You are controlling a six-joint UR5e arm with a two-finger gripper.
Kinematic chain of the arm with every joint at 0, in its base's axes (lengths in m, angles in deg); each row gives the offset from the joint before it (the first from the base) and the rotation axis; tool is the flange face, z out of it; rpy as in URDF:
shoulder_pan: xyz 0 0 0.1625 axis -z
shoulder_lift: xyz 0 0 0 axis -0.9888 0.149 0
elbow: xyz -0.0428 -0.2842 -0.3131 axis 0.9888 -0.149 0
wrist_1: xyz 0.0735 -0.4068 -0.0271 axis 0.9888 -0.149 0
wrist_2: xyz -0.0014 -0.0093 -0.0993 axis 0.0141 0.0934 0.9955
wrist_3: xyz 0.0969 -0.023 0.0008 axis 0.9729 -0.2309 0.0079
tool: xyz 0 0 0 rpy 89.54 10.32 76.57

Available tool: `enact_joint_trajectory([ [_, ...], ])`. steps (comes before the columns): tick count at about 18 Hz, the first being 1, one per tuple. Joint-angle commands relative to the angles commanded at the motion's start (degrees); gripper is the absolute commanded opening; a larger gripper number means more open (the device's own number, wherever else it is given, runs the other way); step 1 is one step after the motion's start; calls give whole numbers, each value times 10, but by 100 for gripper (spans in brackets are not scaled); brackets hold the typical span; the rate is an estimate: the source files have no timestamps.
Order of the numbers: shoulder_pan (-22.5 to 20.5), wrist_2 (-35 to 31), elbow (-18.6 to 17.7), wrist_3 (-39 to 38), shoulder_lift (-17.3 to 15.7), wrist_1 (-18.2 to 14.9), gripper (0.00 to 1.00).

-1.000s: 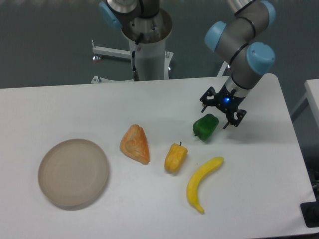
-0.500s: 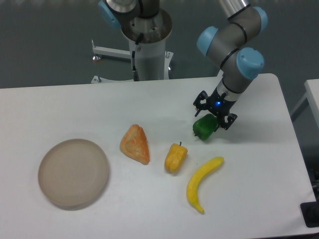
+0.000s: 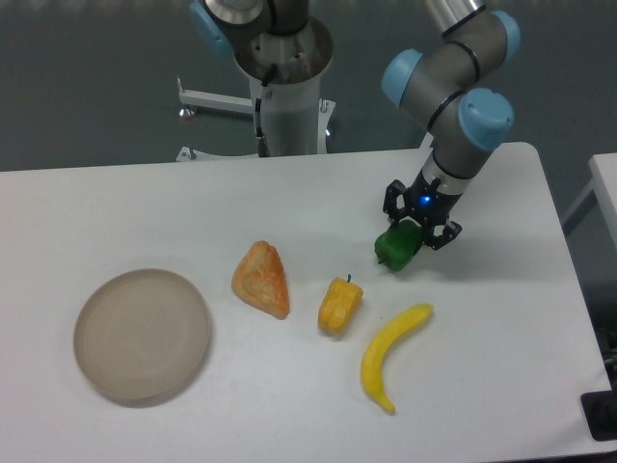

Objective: Pick up the green pepper from the table

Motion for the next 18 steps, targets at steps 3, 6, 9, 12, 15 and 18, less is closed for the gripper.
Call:
enact_joint_trajectory([
  [3, 24, -40, 40, 2, -7, -17, 40],
  [6, 37, -43, 75, 2, -7, -18, 40],
  [9, 48, -57, 102, 3, -7, -19, 40],
  [12, 58, -73, 120, 3, -4, -20, 40],
  [15, 59, -76, 128, 3, -2, -20, 40],
  [18, 63, -77, 131, 2, -2, -20, 40],
])
